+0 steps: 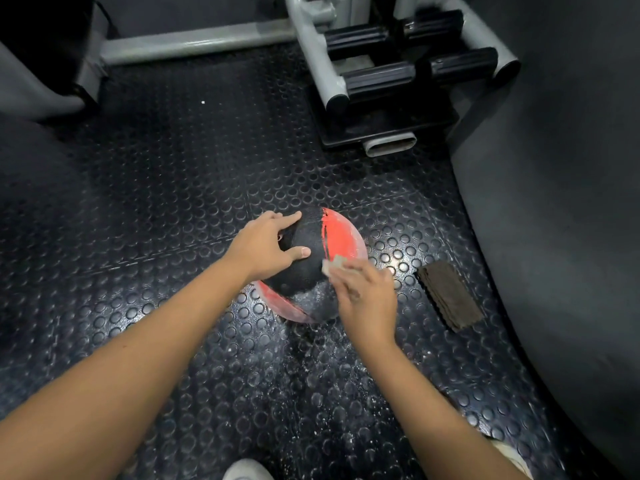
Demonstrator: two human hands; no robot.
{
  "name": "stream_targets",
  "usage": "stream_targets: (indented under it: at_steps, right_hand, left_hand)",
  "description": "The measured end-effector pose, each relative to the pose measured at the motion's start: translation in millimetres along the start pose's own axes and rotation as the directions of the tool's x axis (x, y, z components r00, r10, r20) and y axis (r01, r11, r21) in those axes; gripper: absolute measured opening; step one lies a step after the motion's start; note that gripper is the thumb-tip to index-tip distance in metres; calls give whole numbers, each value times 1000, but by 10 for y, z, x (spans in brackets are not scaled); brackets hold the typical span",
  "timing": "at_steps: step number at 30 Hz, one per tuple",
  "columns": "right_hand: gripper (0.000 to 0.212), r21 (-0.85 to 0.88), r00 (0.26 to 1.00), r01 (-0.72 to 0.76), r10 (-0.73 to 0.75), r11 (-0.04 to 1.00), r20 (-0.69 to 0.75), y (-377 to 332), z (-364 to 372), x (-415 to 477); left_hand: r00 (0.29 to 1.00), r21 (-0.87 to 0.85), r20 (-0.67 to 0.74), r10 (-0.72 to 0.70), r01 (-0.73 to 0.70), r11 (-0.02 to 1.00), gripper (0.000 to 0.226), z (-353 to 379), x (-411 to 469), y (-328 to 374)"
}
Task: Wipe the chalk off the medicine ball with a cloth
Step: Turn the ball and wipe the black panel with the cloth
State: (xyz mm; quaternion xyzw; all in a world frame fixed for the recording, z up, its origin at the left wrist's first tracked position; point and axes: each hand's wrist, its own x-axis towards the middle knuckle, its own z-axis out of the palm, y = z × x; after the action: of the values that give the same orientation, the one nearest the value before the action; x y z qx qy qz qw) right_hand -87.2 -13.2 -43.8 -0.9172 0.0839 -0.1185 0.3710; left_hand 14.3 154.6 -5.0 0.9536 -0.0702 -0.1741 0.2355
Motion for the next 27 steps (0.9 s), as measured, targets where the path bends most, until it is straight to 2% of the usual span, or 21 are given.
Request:
stream_targets:
  at_steps: [4,9,11,15,20,24,27]
  right_hand:
    - [10,-24,997,-53,52,998,-65,125,30,295]
    - [12,72,971,-241,240,968,26,253,88,862]
    - [14,97,973,-230,227,968,46,195,18,647]
    - [12,90,997,-76,74,993,28,148,-72,136]
    - [12,47,992,-117,115,992,50,185,62,721]
    - [19,-82,967,-178,190,981,169,200,7,1122]
    - [17,-33,967,-166,170,986,190,159,-90,954]
  left_hand:
    - [999,45,24,25,-26,999,77,50,-44,23]
    - [999,53,3,45,-45,998,77,81,-114,75]
    - [999,47,-5,34,-34,998,76,65,-106,68]
    - [999,53,4,45,-45,998,76,81,-150,42]
    - [999,86,-3,39,-39,996,77,127,-255,65]
    - [999,83,-17,51,-49,995,77,183,-337,80]
    - [998,53,-28,50,-49,997,76,172,-328,63]
